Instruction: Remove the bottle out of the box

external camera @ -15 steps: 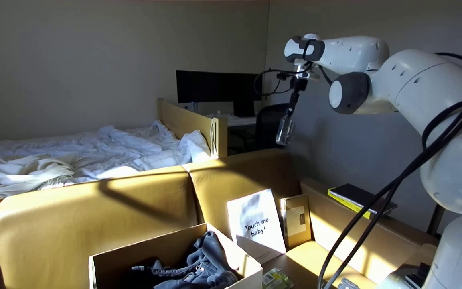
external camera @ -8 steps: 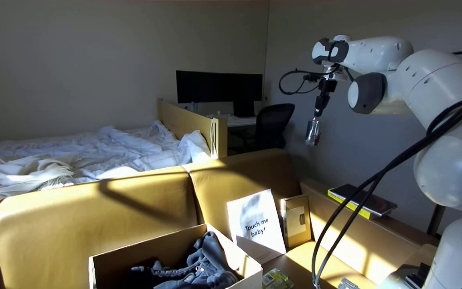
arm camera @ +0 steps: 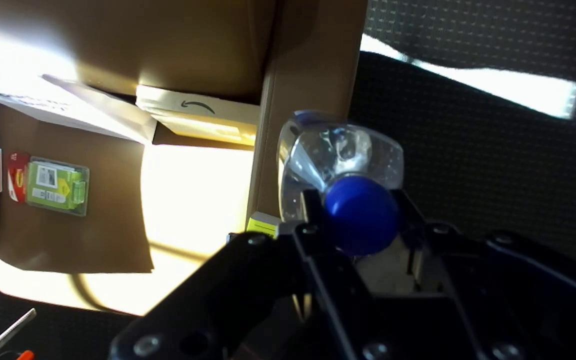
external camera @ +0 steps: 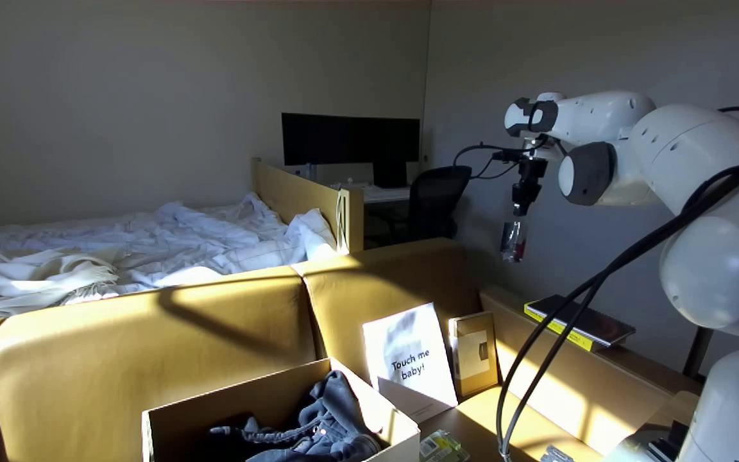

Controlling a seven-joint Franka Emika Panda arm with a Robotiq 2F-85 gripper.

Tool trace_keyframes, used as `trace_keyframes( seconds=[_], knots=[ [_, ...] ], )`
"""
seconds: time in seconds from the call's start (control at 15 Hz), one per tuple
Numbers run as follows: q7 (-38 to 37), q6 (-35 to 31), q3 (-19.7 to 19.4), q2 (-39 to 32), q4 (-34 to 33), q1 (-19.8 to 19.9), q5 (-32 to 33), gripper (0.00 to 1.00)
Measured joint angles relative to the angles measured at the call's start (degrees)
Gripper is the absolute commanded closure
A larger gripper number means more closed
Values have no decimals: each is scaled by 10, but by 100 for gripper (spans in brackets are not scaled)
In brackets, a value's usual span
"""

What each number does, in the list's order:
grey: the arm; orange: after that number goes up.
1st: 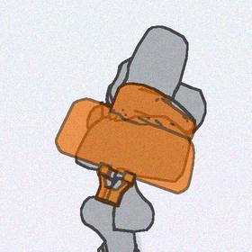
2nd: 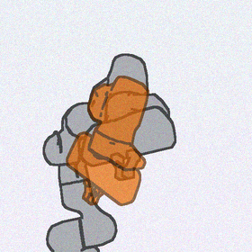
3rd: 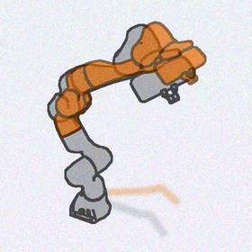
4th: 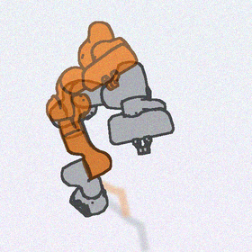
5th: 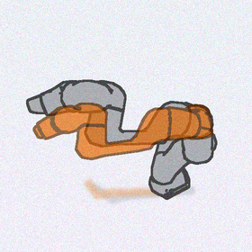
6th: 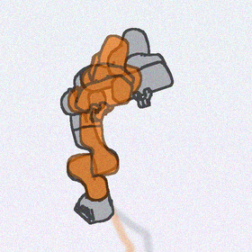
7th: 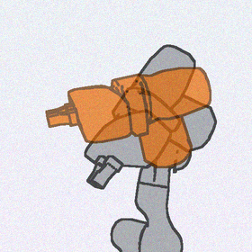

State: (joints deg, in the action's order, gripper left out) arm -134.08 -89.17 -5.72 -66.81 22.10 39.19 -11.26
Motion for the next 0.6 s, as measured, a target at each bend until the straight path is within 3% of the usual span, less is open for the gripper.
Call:
trace_keyframes(
  seconds=[0.6],
  knots=[
    [-38, -23, -19, -39, 5, -23, 27, 89]
  ],
)
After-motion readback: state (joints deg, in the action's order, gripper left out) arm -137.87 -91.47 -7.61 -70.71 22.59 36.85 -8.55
